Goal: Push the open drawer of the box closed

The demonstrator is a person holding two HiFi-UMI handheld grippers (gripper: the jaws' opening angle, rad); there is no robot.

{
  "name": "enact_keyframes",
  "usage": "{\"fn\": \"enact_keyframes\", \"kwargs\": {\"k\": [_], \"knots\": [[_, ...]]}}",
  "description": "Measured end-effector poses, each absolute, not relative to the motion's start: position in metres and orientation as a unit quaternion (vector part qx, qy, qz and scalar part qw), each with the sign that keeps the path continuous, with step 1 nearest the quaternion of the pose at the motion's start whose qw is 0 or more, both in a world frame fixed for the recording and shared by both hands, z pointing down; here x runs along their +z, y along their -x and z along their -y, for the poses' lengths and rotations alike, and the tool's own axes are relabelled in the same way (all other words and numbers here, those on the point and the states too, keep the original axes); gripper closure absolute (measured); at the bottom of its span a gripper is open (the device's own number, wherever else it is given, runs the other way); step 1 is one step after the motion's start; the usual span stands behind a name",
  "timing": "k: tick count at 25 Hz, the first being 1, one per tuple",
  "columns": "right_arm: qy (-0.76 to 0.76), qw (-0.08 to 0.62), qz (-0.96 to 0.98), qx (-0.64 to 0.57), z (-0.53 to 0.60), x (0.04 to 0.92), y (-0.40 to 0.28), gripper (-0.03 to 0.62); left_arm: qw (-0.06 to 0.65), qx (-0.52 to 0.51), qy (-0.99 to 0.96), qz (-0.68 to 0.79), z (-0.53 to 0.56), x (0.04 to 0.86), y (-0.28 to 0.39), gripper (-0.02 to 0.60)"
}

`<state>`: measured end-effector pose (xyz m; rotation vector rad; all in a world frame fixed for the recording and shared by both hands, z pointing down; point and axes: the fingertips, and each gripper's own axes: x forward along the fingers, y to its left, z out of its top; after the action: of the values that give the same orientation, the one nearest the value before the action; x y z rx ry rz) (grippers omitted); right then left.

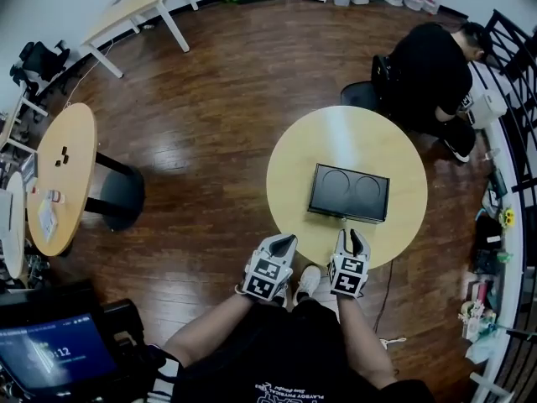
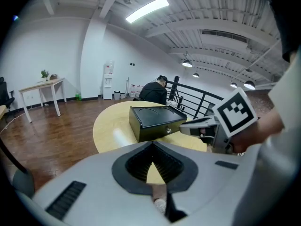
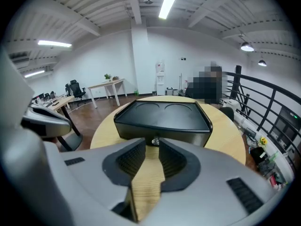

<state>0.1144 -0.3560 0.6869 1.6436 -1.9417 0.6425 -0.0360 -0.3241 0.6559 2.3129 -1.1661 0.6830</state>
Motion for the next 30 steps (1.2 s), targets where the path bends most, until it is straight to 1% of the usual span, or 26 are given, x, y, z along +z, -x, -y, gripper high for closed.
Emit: {"fn": "enact_keyframes", "kwargs": {"k": [8, 13, 21, 24, 30], "knots": [[-0.592, 0.233, 0.74, 0.22, 0.322, 0.66, -0.089, 0.507, 0.228, 0.216, -0.861, 0.4, 0.304, 0.642, 0.034, 0.581], [-0.609, 0.225, 0.738, 0.184, 0.296, 0.64, -0.075, 0.586, 0.213, 0.208, -0.866, 0.402, 0.285, 0.629, 0.04, 0.581], [-0.625, 0.2, 0.735, 0.173, 0.264, 0.622, -0.071, 0.588, 0.203, 0.21, -0.879, 0.377, 0.259, 0.619, 0.03, 0.581], [-0.622, 0.198, 0.737, 0.173, 0.251, 0.624, -0.077, 0.588, 0.193, 0.203, -0.879, 0.387, 0.257, 0.617, 0.023, 0.581], [-0.616, 0.189, 0.743, 0.182, 0.214, 0.628, -0.092, 0.588, 0.193, 0.198, -0.872, 0.404, 0.232, 0.613, 0.012, 0.581]]}}
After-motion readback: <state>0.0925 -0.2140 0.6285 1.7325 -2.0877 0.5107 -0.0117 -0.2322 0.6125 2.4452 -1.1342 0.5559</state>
